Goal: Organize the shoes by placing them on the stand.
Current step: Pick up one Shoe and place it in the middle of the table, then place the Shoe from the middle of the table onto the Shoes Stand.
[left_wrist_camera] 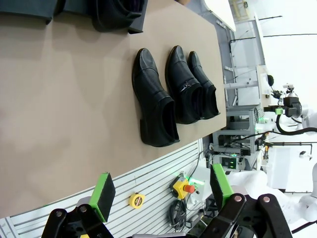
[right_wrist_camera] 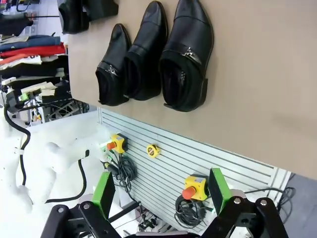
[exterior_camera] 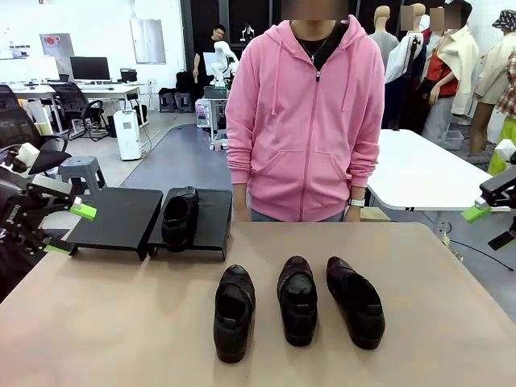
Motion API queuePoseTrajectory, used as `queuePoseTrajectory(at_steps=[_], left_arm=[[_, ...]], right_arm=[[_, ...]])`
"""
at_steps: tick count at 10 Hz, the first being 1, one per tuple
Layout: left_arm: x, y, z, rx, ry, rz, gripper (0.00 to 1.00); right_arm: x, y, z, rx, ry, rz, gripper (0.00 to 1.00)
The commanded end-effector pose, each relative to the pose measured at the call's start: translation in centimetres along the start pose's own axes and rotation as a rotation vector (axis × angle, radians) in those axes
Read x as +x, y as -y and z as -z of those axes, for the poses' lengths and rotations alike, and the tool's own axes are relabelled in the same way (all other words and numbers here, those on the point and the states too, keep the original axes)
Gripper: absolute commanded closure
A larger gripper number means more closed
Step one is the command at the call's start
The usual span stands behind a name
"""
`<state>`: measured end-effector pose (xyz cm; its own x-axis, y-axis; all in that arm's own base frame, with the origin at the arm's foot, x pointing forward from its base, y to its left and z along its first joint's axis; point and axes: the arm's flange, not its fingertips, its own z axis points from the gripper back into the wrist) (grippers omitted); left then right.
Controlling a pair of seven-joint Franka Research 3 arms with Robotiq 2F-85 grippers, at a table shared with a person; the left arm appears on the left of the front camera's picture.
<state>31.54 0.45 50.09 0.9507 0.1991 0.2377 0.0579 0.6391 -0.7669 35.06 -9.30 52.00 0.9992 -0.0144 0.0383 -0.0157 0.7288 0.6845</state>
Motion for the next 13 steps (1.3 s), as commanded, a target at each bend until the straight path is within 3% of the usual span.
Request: queuePoseTrajectory(at_steps=[1,10,11,12,13], left_arm=[[0.0,0.1,-0.1,-0.009,-0.001,-0.012,0.0],[0.0,0.0,0.0,0.0,0.0,0.0,0.0],[-0.3,4.7,1.4,0.095,-0.014,0.055,0.0],[-1.4,10.4,6.0,0.21,-0.019,0.064,0.0],[-2.2,14.7,10.8,0.303,-0.111,0.083,0.0]], right_arm=[[-0.5,-0.6,-0.4,0.009,0.007,0.028,0.0],[-0.5,-0.6,-0.4,0.009,0.007,0.028,0.0],[-0.5,-0.6,-0.4,0.009,0.007,0.028,0.0],[-0.5,-0.6,-0.4,0.009,0.007,0.028,0.0],[-0.5,-0.6,-0.4,0.009,0.007,0.028,0.0]])
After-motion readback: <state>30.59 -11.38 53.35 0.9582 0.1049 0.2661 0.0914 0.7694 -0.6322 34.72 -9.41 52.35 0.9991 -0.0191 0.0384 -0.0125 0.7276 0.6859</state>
